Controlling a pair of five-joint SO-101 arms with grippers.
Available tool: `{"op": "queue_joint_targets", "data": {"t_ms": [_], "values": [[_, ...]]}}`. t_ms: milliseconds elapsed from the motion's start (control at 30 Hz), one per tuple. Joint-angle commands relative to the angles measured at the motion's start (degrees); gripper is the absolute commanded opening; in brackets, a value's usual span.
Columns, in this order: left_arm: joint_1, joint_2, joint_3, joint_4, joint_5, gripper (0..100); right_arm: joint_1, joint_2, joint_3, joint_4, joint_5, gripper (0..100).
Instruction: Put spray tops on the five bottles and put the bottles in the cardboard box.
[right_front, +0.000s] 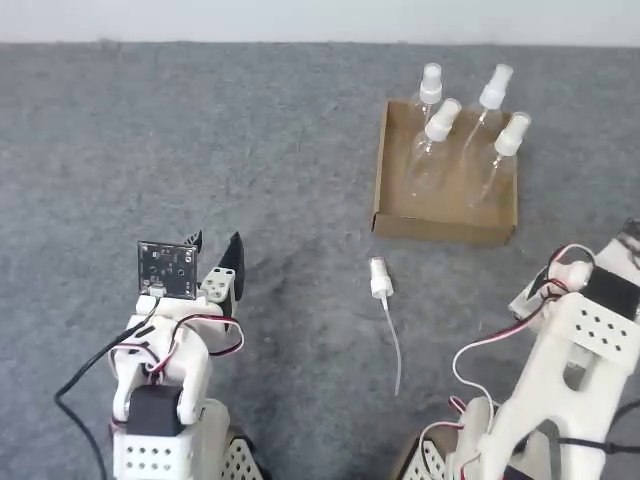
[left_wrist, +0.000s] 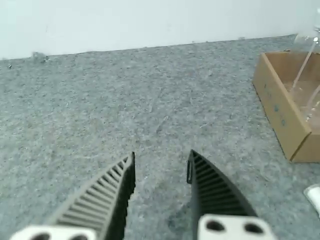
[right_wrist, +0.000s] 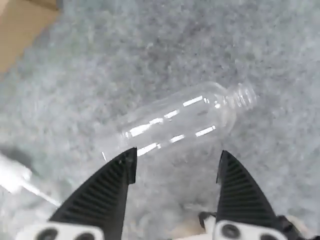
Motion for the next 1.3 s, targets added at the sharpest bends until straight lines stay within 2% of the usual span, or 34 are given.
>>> {"op": "queue_joint_targets", "data": {"t_ms": [0, 200, 600, 800, 900, 1000, 1133, 1267], "values": [[0.1, -0.8, -1.7, -1.7, 0.1, 15, 0.8, -1.7, 3.9, -6.7, -3.0, 19.9], [0.1, -0.8, -1.7, -1.7, 0.1, 15, 0.8, -1.7, 10.9, -15.9, -7.0, 19.9], [0.1, -0.8, -1.7, -1.7, 0.1, 15, 0.8, -2.2, 21.7, -29.0, -5.9, 19.7], [0.1, -0.6, -1.7, -1.6, 0.1, 15, 3.1, -2.4, 20.6, -29.8, 13.1, 17.6], [0.1, -0.4, -1.9, -1.5, 0.1, 15, 8.1, -2.4, 20.0, -32.3, 26.8, 9.1], [0.5, -0.4, -2.0, -1.4, 0.1, 15, 9.4, -2.2, 20.0, -36.8, 40.1, 0.2], [4.8, -0.3, -3.3, 1.3, -0.3, 15, 9.5, -1.8, 19.8, -37.1, 48.4, 0.4], [5.8, -0.3, -5.8, 3.6, -0.4, 15, 10.7, -1.7, 18.9, -34.6, 58.7, 0.5]]}}
